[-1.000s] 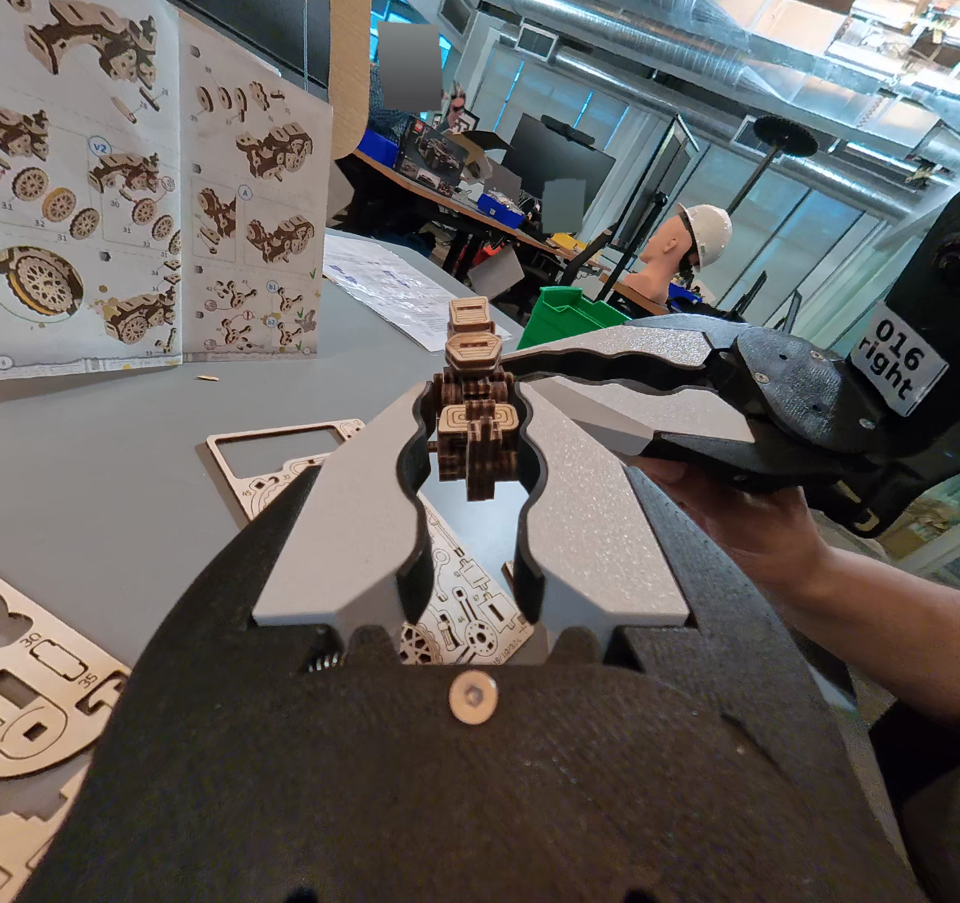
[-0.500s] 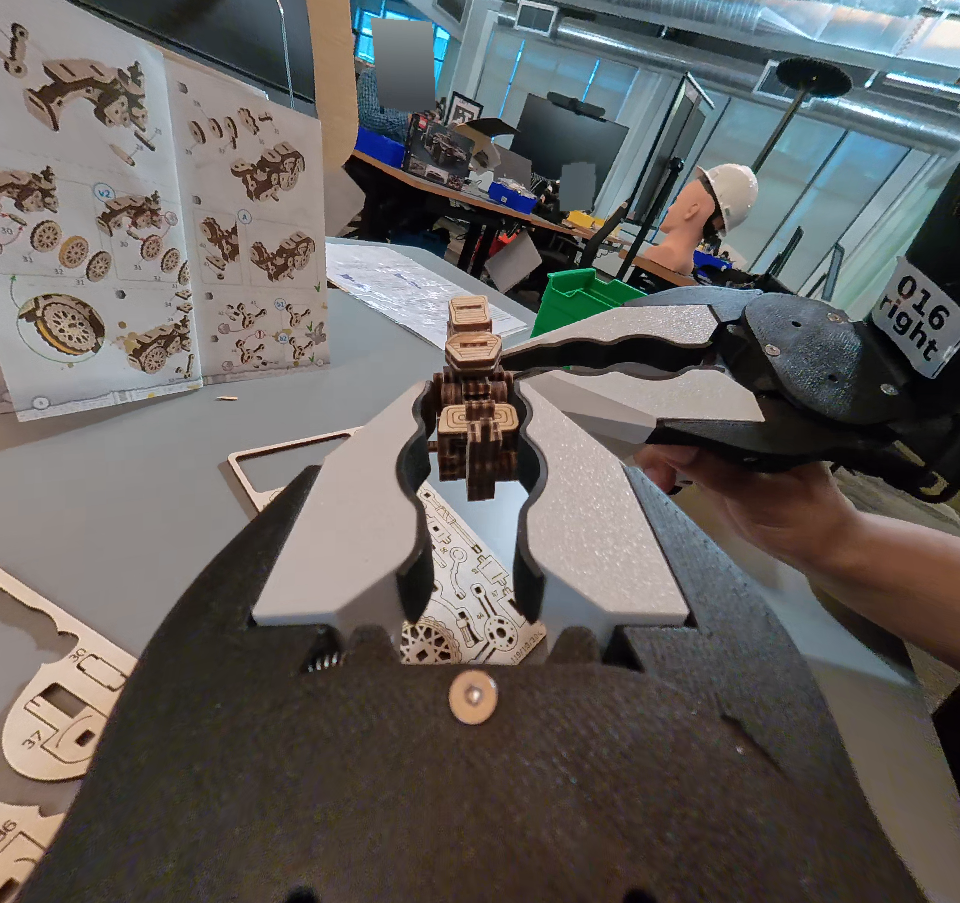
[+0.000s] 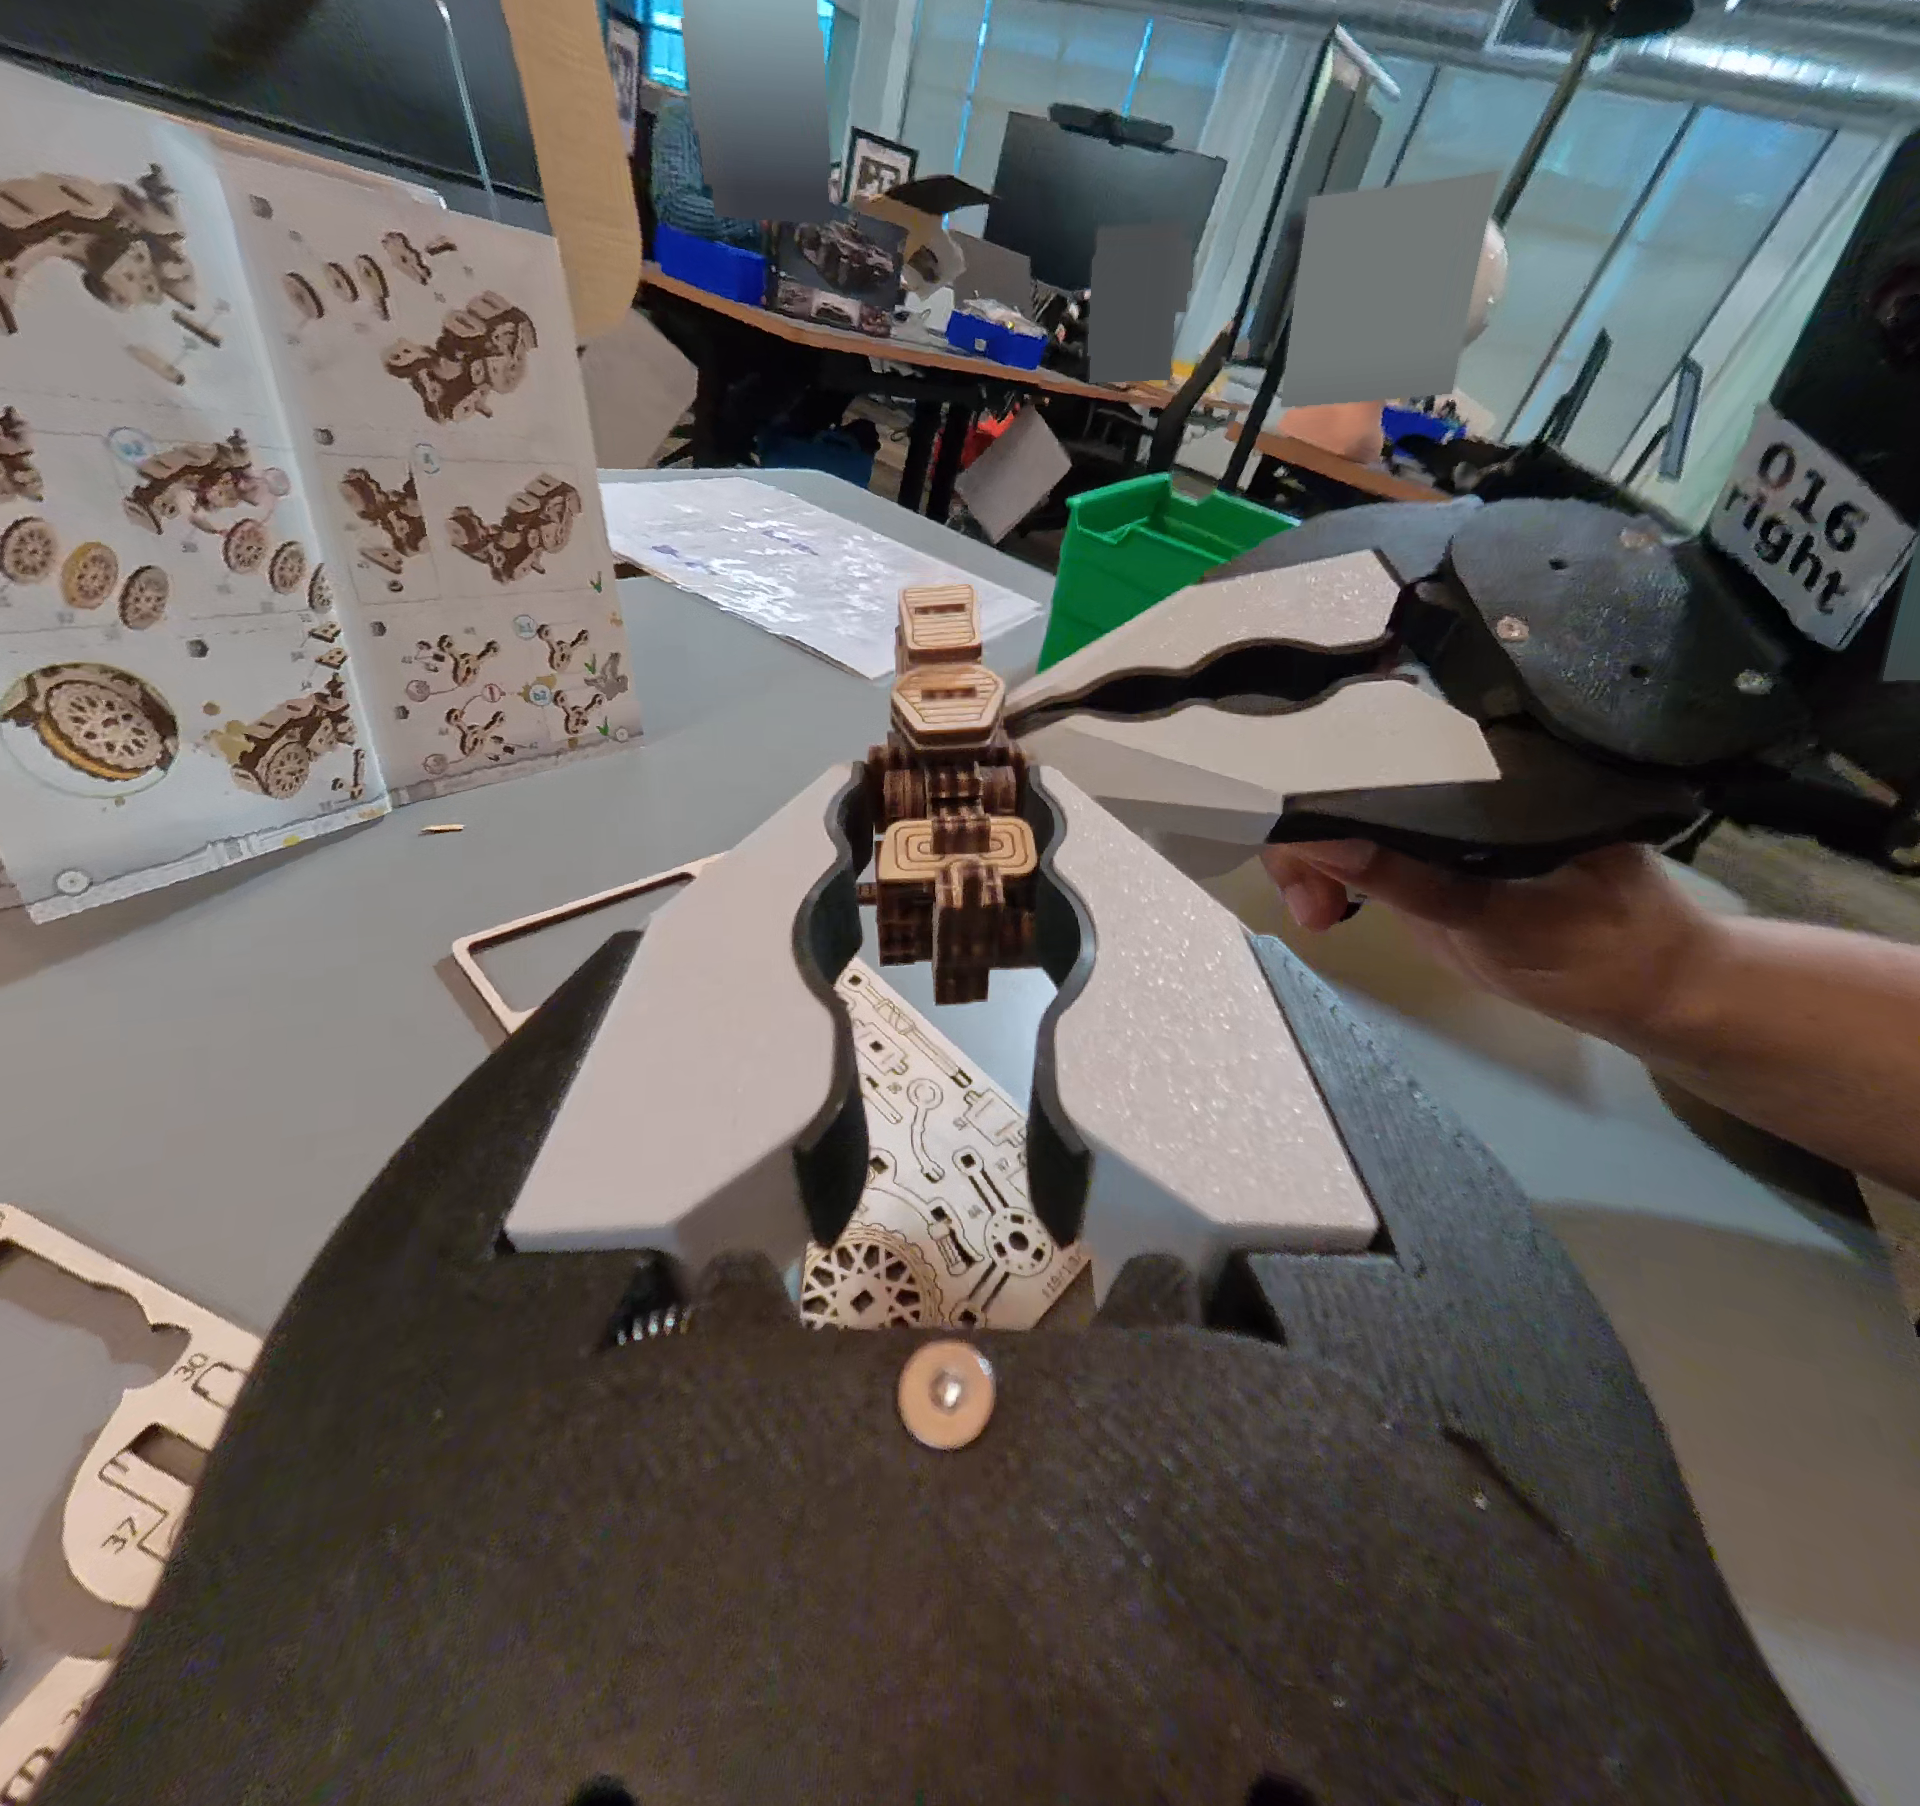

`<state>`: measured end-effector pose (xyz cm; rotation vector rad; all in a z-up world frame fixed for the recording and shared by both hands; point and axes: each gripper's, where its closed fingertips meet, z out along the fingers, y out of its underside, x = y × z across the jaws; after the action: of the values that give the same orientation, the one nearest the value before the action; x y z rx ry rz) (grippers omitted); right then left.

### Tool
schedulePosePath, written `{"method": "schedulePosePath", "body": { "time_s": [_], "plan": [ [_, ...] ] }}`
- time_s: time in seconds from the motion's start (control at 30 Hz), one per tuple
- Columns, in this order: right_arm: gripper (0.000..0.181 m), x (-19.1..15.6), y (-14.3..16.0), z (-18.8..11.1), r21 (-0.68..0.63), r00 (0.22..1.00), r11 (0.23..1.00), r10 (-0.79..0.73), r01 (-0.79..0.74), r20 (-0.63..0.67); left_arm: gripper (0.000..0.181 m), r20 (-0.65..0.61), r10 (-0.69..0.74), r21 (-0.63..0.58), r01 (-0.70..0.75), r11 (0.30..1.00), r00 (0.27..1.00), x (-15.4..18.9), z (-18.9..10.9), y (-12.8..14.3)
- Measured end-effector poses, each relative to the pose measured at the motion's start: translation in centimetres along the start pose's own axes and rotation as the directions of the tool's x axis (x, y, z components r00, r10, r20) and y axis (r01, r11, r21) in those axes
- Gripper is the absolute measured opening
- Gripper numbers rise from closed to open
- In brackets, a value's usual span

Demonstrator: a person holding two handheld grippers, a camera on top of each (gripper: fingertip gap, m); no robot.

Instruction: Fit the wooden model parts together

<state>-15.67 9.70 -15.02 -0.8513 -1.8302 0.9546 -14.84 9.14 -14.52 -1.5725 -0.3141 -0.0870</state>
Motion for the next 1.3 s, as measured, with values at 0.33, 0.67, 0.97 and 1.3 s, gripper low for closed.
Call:
{"method": "schedulePosePath", "body": {
  "time_s": [0.33, 0.67, 0.97, 1.3],
  "plan": [
    [0.0, 0.7, -0.3, -0.4, 0.032, 0.997, 0.996, 0.078, -0.078, 0.005, 0.025, 0.029, -0.158, 0.088, 0.155, 0.984, 0.987, -1.8, -0.8, -1.1],
    [0.007, 0.0, 5.8, 1.2, -0.226, 0.906, 0.909, 0.389, -0.349, 0.166, 0.025, 0.104, -0.255, 0.116, 0.243, 0.963, 0.961, -4.2, -1.5, -1.2],
    [0.028, -2.6, 8.3, 3.2, -0.364, 0.924, 0.896, 0.335, -0.253, 0.183, 0.025, 0.091, -0.25, 0.035, 0.248, 0.968, 0.964, -3.3, -0.7, 0.0],
    [0.025, 0.2, 7.5, 2.1, -0.299, 0.888, 0.876, 0.435, -0.378, 0.151, 0.025, 0.044, -0.259, -0.001, 0.26, 0.966, 0.965, -2.6, -0.7, 0.0]
  ]
}}
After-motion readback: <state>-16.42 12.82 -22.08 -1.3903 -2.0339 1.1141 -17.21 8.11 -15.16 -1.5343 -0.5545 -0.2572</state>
